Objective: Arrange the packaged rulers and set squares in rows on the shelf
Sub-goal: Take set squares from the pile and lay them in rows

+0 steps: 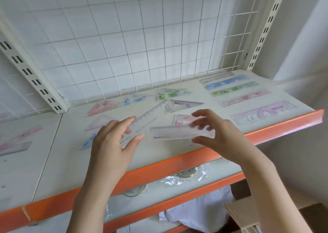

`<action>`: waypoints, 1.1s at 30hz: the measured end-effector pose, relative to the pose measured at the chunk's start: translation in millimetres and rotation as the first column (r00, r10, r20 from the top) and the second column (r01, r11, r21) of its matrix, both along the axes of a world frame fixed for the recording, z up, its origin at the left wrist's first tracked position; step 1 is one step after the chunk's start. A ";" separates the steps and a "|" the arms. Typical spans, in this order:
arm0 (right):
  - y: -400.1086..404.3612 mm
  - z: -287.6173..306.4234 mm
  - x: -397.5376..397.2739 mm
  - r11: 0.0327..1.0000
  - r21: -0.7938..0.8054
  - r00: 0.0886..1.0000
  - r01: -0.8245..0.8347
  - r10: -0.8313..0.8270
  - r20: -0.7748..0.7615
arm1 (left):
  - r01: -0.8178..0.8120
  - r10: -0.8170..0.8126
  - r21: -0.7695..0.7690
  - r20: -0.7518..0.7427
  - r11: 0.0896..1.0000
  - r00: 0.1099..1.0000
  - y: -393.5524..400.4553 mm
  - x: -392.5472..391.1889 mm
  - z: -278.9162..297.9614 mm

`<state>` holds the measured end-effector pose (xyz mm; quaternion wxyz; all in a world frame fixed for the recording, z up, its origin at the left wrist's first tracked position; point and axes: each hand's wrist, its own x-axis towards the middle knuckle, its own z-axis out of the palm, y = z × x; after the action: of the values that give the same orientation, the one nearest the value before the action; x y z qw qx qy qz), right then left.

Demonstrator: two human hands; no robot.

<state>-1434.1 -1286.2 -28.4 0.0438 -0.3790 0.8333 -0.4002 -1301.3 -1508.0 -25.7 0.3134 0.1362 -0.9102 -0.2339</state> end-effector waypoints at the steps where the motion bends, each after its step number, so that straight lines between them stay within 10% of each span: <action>1: -1.6 0.6 -3.1 1.000 -0.010 1.000 0.009 -0.009 -0.007 | 0.011 -0.011 -0.007 0.003 1.000 1.000 -1.8 -5.0 0.2; 15: -31.2 1.3 -32.2 0.975 0.193 0.991 0.107 -0.088 -0.102 | 0.029 -0.037 0.132 0.056 0.991 0.998 -27.3 -36.7 -8.4; 33: 19.9 5.3 -167.5 0.911 0.317 0.928 0.263 -0.149 -0.340 | 0.012 -0.006 -0.081 0.069 0.997 0.998 26.0 -139.2 4.3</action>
<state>-1601.5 -1266.3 -23.1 -0.0618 -0.3314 0.9241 -0.1802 -1440.5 -1482.0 -21.4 0.2860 0.1272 -0.9299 -0.1931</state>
